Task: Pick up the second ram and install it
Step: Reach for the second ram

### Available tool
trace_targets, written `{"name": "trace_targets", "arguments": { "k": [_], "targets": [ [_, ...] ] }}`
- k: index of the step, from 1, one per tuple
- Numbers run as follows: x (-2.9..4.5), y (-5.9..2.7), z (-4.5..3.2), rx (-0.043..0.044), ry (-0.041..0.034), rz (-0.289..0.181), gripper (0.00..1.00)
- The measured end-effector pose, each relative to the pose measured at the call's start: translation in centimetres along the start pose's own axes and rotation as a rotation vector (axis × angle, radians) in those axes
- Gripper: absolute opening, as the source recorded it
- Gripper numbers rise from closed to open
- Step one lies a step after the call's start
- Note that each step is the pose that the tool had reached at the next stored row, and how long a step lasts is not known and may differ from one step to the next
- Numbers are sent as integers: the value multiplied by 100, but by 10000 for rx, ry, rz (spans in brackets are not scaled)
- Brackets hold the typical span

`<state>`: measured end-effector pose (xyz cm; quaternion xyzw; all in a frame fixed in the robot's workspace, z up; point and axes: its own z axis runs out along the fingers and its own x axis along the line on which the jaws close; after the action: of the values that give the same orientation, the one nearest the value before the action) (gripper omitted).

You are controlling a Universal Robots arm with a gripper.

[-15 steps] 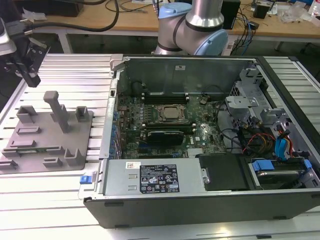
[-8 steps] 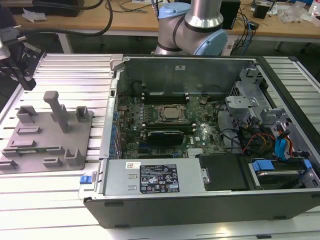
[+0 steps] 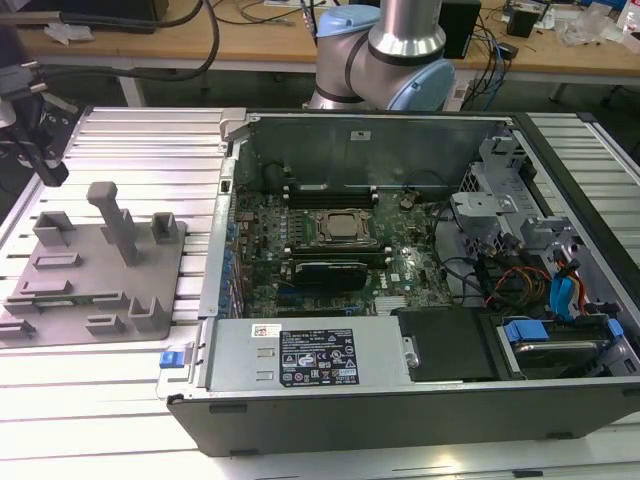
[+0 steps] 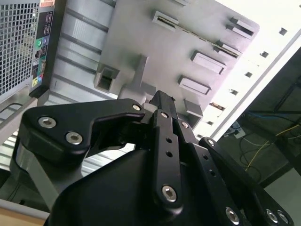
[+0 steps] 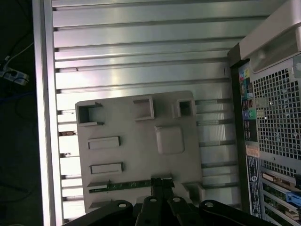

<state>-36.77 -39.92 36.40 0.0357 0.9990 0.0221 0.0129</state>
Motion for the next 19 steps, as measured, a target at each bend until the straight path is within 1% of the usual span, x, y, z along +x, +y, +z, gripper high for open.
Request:
{"name": "trace_targets", "arguments": {
  "k": [1, 4, 7, 10, 11, 13, 15, 19],
  "targets": [
    [4, -2, 6, 0, 1, -1, 8],
    [31, -9, 60, -1, -1, -1, 8],
    [42, -12, 92, -1, 0, -1, 8],
    [55, -19, 148, -1, -1, 1, 8],
    [56, -22, 171, -1, 0, 1, 8],
    [61, -51, 257, 1, 1, -1, 8],
    [81, -67, 277, -1, -1, 1, 8],
    [148, -80, 314, 0, 0, -1, 8]
  ]
}}
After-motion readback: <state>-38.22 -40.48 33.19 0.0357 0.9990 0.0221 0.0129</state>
